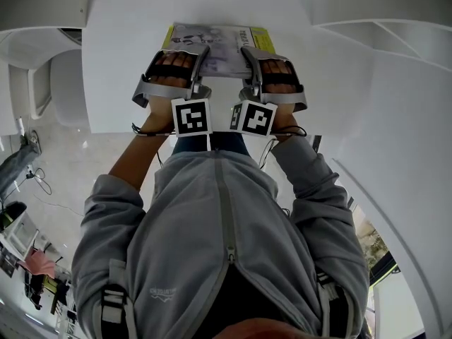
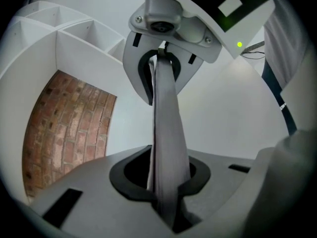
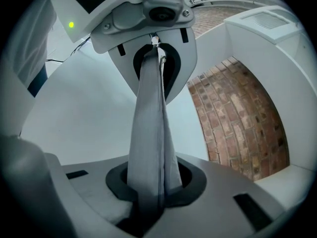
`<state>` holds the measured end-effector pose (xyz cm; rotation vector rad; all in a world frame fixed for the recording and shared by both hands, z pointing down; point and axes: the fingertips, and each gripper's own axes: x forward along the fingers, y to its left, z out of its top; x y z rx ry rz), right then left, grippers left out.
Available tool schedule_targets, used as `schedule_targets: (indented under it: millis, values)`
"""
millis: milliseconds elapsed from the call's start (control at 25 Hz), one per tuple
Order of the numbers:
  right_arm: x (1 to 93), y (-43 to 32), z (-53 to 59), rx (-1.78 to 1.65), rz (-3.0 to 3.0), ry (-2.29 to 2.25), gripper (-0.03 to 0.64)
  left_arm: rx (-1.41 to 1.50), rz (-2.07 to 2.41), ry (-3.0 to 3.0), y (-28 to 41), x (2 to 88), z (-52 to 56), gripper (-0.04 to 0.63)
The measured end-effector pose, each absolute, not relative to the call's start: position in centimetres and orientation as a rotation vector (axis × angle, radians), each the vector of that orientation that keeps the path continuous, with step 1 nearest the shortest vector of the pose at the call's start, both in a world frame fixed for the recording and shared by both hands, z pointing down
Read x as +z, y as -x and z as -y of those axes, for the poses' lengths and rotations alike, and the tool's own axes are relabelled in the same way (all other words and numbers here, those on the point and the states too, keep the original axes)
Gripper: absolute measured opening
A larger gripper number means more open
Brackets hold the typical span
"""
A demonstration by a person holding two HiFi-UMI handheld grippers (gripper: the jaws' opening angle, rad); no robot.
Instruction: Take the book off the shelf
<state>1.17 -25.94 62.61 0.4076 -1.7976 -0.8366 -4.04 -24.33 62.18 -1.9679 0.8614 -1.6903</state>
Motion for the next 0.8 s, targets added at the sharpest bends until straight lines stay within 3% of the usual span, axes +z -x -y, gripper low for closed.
schedule_targets:
  millis: [800]
  values:
    - [68.2,-3.1,21.9,-0.751,1.758,-0.311,0.096,-1.741,-0.820,2.047,2.0,67.2,20.3,0.092]
